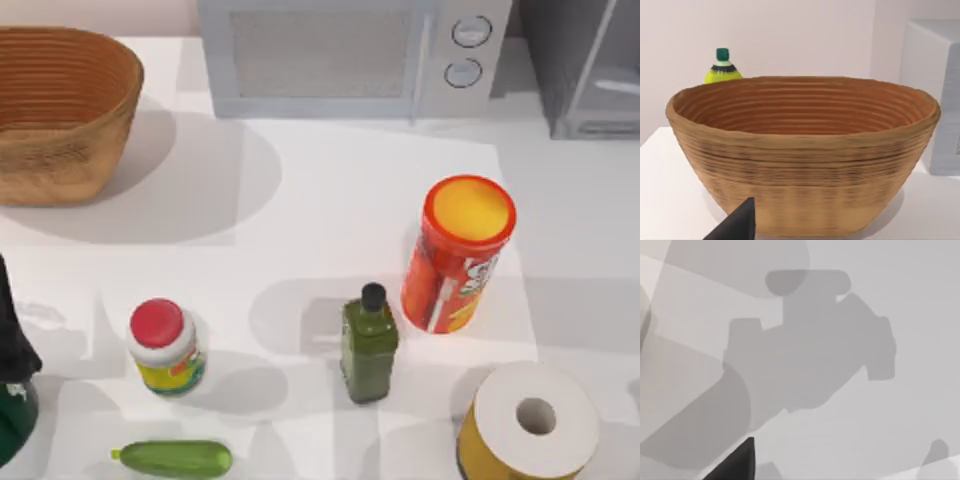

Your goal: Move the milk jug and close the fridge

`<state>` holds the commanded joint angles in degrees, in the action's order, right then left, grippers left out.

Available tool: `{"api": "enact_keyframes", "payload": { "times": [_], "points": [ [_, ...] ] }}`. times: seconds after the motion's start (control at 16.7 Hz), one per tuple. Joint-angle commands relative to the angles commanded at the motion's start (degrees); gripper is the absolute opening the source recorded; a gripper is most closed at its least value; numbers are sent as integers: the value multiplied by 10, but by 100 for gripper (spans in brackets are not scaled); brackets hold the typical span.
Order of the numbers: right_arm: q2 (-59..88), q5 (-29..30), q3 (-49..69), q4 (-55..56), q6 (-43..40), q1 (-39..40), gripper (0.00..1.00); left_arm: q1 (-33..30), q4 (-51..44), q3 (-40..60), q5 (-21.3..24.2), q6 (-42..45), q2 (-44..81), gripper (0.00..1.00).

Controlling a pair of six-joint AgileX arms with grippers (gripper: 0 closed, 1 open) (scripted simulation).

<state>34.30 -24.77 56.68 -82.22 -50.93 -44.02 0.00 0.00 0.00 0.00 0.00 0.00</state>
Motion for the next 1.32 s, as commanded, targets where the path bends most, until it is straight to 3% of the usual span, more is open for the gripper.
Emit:
{"api": "enact_keyframes", "payload": {
  "times": [0.3,0.6,0.9,1.32],
  "points": [
    [336,-139,101,5,-345,-290,100,0,0,0,0,0,0,100],
    [583,-242,170,-8,-572,-506,100,0,0,0,0,0,0,100],
    [694,-289,197,-23,-661,-594,100,0,0,0,0,0,0,100],
    [699,-290,196,-23,-663,-595,100,0,0,0,0,0,0,100]
  ]
}}
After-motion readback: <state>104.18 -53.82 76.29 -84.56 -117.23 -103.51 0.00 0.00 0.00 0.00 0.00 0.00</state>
